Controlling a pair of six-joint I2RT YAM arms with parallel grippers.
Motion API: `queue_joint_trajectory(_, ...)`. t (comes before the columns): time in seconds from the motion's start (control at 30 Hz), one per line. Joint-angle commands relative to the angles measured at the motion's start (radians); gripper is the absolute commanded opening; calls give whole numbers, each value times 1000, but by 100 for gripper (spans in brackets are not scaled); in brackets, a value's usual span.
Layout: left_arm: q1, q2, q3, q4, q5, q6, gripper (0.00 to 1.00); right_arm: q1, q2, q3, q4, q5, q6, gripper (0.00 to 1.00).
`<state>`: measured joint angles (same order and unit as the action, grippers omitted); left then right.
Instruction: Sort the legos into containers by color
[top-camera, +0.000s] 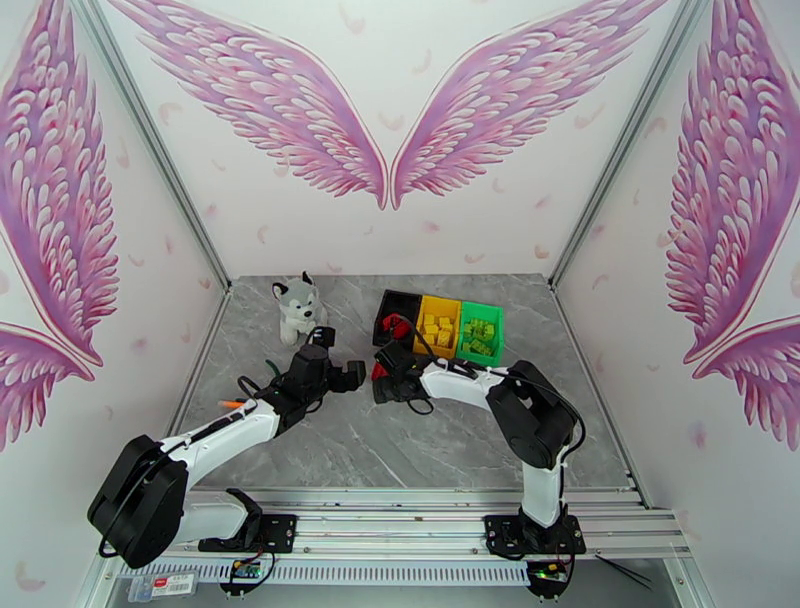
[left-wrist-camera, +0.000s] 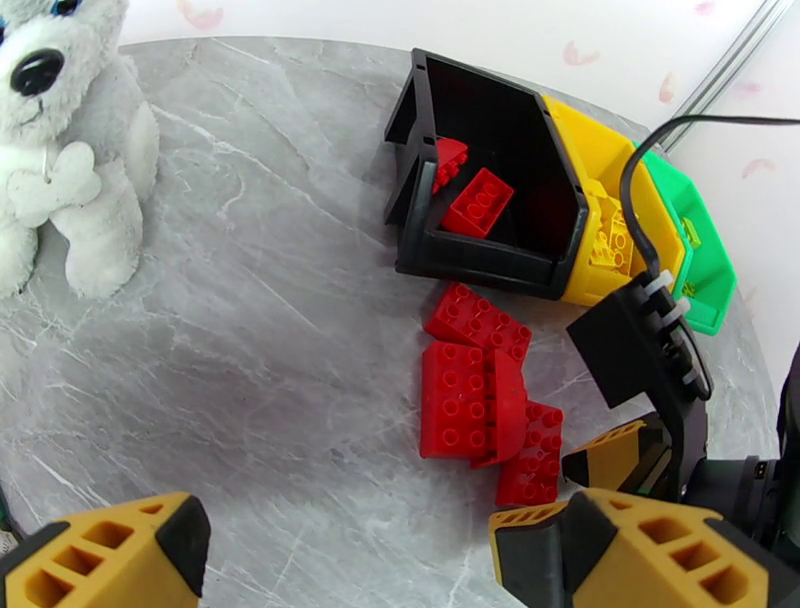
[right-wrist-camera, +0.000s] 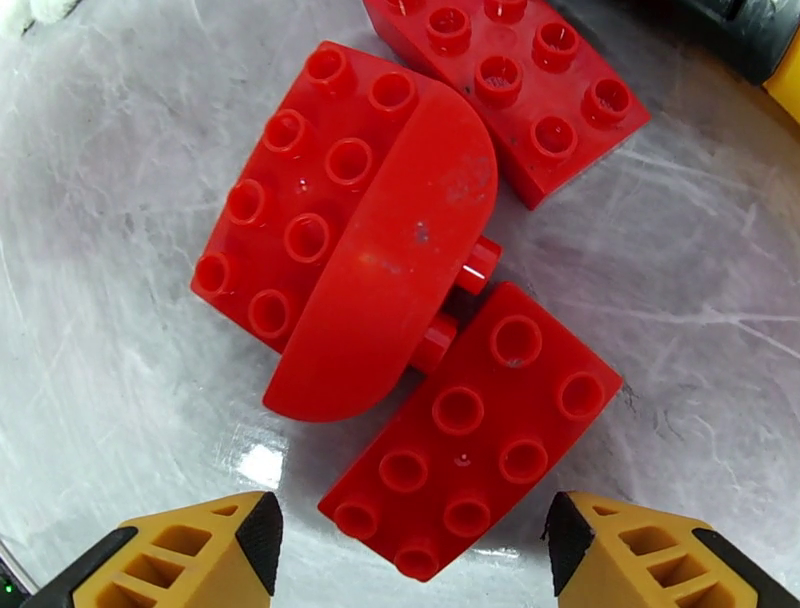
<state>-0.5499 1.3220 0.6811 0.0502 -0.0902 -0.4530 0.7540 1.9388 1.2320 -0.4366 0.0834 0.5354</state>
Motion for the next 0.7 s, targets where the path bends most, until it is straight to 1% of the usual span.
queue_joint_trajectory(0.0, 5, -1, 8, 4, 13, -9, 99, 10, 31, 28, 13, 36, 25, 74)
queue_joint_trajectory(0.17, 5, 0, 8, 4, 16, -10, 99, 8, 56, 51, -2, 89, 23, 72)
queue_joint_trajectory(0.23, 4, 0, 9, 4, 17, -10, 99, 5, 58, 47, -5, 105, 23, 70)
queue_joint_trajectory(0.4, 6, 2, 10, 5, 20, -9, 99, -9, 32, 15, 4, 125, 31, 60)
queue_joint_trajectory(0.57, 7, 2, 9, 5, 23, -11, 99, -35, 3, -33, 26, 107, 40, 52)
queue_joint_trajectory(0.67, 6, 3, 11, 4, 26, -12, 99, -46, -15, -55, 40, 93, 41, 45)
